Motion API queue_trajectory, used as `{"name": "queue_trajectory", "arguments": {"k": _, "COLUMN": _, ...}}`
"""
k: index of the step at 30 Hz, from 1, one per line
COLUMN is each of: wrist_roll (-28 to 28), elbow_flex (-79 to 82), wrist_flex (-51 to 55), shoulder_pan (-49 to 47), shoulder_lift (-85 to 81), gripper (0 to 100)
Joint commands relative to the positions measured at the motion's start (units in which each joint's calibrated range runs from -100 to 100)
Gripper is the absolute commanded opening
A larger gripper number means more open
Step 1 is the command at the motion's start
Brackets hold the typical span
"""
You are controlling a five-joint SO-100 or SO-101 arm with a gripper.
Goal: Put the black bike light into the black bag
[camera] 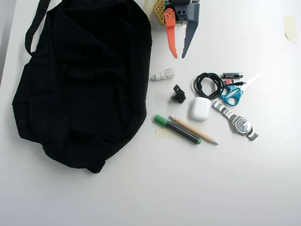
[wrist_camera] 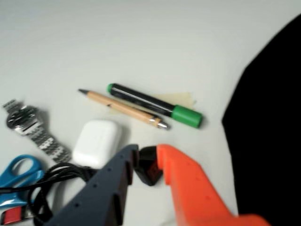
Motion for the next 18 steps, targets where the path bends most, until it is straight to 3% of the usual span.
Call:
{"name": "queue_trajectory", "arguments": {"k": 1, "wrist_roll": 0.4, "elbow_flex": -16.8, "wrist_flex": -0.8, "shoulder_pan": -0.8, "shoulder_lift": 17.7, "gripper": 6}}
{"name": "queue_trajectory", "arguments": {"k": 7, "wrist_roll": 0.4, "elbow_flex": -25.5, "wrist_flex": -0.2, "shoulder_pan": -2.7, "shoulder_lift": 34.7, "gripper": 7}}
{"name": "queue_trajectory", "arguments": {"k": 13, "wrist_roll": 0.5, "elbow_flex": -24.2, "wrist_flex": 0.6, "shoulder_pan": -4.5, "shoulder_lift": 40.4, "gripper": 7}}
{"name": "queue_trajectory", "arguments": {"k": 18, "wrist_roll": 5.4, "elbow_flex": -22.2, "wrist_flex": 1.5, "shoulder_pan": -4.6, "shoulder_lift": 43.1, "gripper": 7}}
